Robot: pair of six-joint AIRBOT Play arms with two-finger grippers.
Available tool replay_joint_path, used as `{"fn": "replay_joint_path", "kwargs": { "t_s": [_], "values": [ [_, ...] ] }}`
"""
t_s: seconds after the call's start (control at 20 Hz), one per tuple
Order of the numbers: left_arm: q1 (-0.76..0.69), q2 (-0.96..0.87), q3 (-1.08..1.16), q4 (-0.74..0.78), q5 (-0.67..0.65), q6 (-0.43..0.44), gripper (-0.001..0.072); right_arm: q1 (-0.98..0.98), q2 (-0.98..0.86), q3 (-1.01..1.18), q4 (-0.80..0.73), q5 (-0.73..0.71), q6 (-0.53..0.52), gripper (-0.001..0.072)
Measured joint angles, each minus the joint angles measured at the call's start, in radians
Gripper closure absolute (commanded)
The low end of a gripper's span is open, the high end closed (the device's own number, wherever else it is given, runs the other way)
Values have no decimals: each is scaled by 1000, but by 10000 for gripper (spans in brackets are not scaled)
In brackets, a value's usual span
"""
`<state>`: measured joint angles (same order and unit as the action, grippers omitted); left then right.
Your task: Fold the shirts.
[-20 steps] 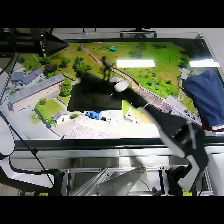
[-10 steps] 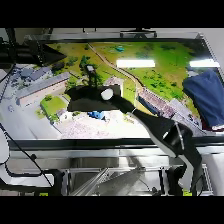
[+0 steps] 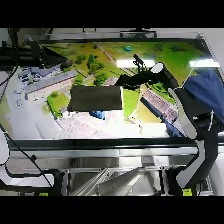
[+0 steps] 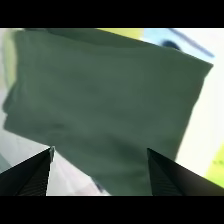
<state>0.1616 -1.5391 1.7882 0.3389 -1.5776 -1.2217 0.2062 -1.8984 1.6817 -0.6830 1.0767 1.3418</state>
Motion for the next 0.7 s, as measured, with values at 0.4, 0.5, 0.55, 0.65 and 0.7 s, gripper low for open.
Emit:
{"fn": "replay_joint_path", "kwargs": {
  "t_s": [0.4, 0.5, 0.55, 0.65, 0.7],
  "values": [
    [0, 0, -1, 0, -10, 20, 687, 6, -155, -8, 58, -10, 33, 65],
    [0, 0, -1, 0, -14, 23, 687, 34, -173, -6, 85, -24, 26, 247],
    [0, 0, -1, 0, -17, 27, 687, 45, -180, -6, 82, -36, 21, 486],
    [0, 0, -1, 1, -20, 27, 687, 63, -190, -7, 98, -42, -2, 649],
    [0, 0, -1, 0, -24, 27, 687, 66, -189, -6, 130, -42, -19, 692]
  ]
}}
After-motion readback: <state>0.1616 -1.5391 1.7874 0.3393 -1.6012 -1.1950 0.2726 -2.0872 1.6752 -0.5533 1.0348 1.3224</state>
